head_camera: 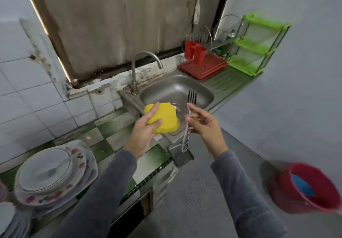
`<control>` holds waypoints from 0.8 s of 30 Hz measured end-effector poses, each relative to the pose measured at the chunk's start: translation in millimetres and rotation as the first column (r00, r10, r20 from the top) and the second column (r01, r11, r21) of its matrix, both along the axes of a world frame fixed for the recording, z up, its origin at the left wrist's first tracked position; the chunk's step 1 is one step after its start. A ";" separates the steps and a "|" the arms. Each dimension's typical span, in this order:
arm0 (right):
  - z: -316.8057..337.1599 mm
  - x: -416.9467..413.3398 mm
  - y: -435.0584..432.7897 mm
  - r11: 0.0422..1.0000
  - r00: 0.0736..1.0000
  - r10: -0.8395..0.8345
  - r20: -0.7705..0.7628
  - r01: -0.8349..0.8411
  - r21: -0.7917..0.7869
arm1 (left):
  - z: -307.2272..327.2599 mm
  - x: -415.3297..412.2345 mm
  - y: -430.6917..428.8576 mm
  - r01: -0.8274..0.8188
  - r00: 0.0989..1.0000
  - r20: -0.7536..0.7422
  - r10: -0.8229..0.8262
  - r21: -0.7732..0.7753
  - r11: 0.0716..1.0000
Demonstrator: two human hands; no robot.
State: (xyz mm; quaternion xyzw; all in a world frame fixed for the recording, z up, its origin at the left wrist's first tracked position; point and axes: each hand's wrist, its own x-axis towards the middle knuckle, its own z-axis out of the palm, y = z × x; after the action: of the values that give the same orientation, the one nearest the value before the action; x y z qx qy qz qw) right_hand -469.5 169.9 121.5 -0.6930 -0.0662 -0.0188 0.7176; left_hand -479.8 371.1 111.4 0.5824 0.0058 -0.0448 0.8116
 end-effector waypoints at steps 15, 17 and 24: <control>15.5 154.4 -82.6 0.987 0.985 -0.161 0.066 0.160 0.030 | 11.5 162.5 -78.2 0.014 1.000 0.015 -0.014 0.005 1.000; 21.8 181.4 -80.9 0.983 0.979 -0.182 0.090 0.180 0.034 | 17.3 189.9 -79.7 0.006 0.999 0.035 -0.006 -0.013 1.000; 45.2 273.4 -76.3 0.979 0.964 -0.197 0.180 0.201 -0.009 | 43.5 276.8 -86.9 -0.056 0.996 0.071 0.060 -0.057 0.997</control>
State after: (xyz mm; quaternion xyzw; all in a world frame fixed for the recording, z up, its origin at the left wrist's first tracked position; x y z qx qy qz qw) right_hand -196.1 93.6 166.7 -0.7013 -0.0606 -0.1520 0.6938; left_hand -203.0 284.2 154.9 0.5606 -0.0081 -0.0004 0.8281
